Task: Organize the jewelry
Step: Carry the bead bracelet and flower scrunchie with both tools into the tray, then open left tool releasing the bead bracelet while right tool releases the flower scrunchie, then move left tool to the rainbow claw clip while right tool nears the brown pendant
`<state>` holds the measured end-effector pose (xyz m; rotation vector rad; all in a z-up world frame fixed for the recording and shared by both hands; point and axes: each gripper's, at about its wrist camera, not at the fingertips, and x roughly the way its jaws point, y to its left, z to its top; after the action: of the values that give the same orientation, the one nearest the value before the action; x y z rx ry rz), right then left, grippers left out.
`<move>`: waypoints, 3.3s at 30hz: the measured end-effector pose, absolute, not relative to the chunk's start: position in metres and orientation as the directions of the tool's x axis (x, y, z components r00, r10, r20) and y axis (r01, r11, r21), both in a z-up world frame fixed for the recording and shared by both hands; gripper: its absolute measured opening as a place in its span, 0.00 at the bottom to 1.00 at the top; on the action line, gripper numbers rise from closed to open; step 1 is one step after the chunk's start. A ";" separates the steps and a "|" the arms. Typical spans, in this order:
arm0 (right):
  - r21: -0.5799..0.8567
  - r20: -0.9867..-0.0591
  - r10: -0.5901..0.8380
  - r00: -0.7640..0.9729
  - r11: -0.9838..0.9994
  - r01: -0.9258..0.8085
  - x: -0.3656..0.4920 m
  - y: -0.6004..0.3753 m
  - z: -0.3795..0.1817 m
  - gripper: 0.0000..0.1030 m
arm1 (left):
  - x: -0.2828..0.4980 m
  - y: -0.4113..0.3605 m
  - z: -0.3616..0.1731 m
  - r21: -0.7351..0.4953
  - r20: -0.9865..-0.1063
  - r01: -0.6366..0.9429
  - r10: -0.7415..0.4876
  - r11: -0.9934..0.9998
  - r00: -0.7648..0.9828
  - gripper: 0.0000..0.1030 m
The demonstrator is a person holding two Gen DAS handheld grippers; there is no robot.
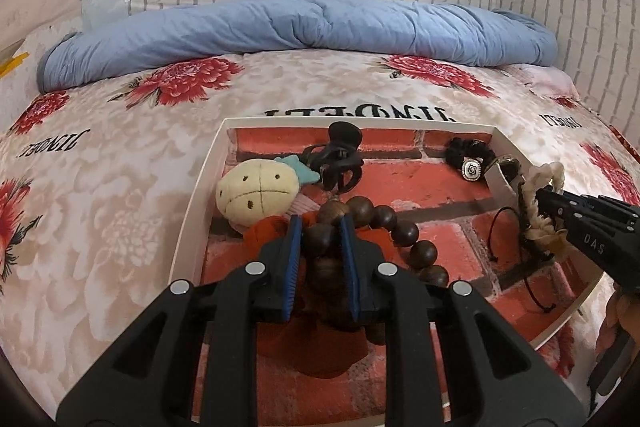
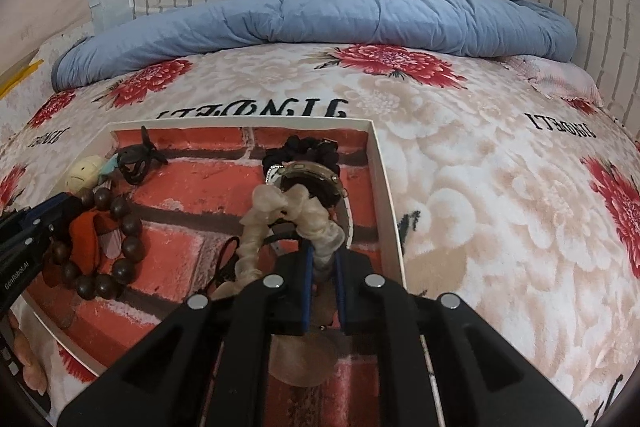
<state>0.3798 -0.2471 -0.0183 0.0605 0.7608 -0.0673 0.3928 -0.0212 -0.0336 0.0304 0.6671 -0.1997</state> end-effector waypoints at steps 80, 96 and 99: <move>0.140 -0.752 0.027 0.659 0.983 0.120 0.210 -0.345 0.032 0.86 | 0.187 -0.035 0.017 -0.004 -0.611 0.131 -0.106 0.991 0.784 0.95; 0.045 -0.741 -0.025 0.671 0.995 0.086 0.115 -0.335 -0.007 0.86 | 0.119 -0.068 -0.016 -0.038 -0.661 0.158 -0.143 0.987 0.736 0.95; 0.040 -0.739 -0.018 0.673 0.997 0.071 0.103 -0.330 -0.010 0.86 | 0.113 -0.073 -0.020 -0.036 -0.667 0.158 -0.141 0.987 0.732 0.95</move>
<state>0.1034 -0.3297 -0.0101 0.0670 0.8310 -0.0503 0.1132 -0.0729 -0.0204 0.0234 0.7315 -0.1646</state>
